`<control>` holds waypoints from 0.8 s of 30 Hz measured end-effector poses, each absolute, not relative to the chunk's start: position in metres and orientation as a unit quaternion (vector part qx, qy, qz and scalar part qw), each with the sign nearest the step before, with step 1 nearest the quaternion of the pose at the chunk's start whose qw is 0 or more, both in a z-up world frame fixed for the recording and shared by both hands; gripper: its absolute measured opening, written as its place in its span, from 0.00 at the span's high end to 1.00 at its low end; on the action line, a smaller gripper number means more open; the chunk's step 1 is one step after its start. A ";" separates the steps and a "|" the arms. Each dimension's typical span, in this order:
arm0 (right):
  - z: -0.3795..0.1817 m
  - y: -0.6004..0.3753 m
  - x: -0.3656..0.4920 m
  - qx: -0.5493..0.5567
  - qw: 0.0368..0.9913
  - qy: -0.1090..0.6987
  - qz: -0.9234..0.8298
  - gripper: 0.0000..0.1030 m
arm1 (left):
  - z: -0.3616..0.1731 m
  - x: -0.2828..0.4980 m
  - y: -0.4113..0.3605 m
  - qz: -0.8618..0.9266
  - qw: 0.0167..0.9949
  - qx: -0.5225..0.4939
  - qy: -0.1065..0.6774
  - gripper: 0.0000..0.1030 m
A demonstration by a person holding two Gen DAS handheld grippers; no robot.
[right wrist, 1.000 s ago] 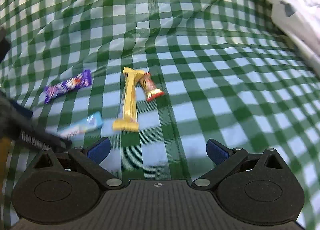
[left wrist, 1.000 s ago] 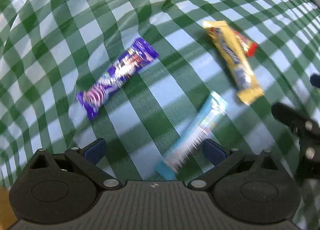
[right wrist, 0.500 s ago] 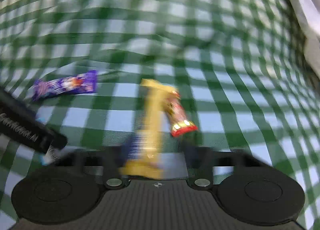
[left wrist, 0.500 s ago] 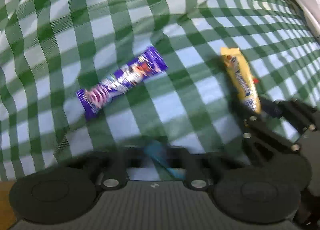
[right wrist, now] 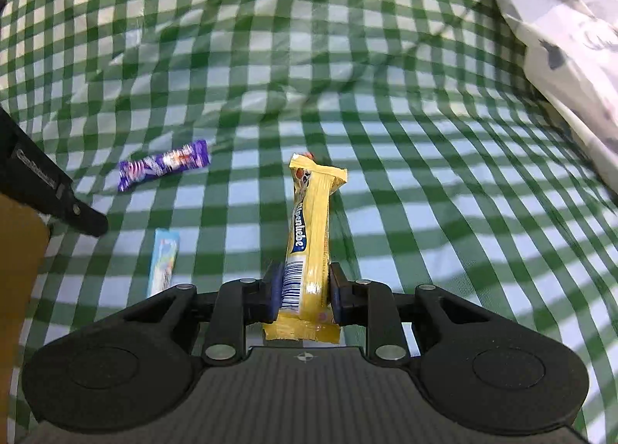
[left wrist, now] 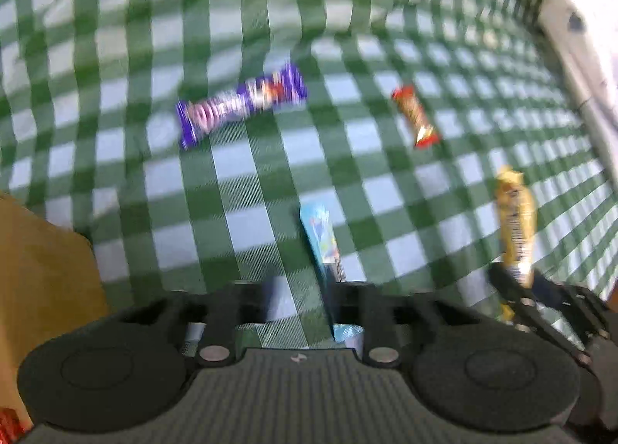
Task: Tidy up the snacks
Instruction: 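Grasp the yellow bar with right tool while left tool grasps light blue stick, then lift both held snacks and carry them over the box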
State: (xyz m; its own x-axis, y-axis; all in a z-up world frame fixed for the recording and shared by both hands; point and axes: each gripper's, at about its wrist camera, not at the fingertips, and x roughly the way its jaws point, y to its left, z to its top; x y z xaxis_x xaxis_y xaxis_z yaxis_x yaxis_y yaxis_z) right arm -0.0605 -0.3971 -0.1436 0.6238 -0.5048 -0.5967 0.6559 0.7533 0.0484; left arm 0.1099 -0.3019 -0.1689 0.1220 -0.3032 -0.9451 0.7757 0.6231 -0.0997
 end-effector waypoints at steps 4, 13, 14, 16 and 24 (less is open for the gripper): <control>-0.148 -0.397 -0.074 0.152 0.879 0.292 -0.344 0.75 | -0.194 0.102 -0.332 -0.373 0.705 0.231 0.557 0.50; -0.156 -0.396 -0.078 0.164 0.878 0.294 -0.339 0.75 | -0.182 0.101 -0.319 -0.365 0.724 0.224 0.541 0.92; -0.156 -0.394 -0.078 0.169 0.878 0.293 -0.339 0.75 | -0.170 0.098 -0.307 -0.370 0.729 0.219 0.533 0.92; -0.148 -0.388 -0.082 0.179 0.880 0.283 -0.337 0.75 | -0.144 0.084 -0.283 -0.386 0.738 0.208 0.513 0.92; -0.088 -0.305 -0.134 0.199 0.911 0.238 -0.273 0.75 | -0.047 0.001 -0.135 -0.405 0.763 0.179 0.470 0.92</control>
State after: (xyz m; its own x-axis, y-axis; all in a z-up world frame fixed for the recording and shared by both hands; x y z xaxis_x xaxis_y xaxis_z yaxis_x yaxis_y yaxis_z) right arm -0.1336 -0.3050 -0.0876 0.7375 -0.4037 -0.5414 0.5924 0.7717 0.2316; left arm 0.0008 -0.1355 -0.0474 0.2294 -0.4507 -0.8627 0.7867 0.6078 -0.1083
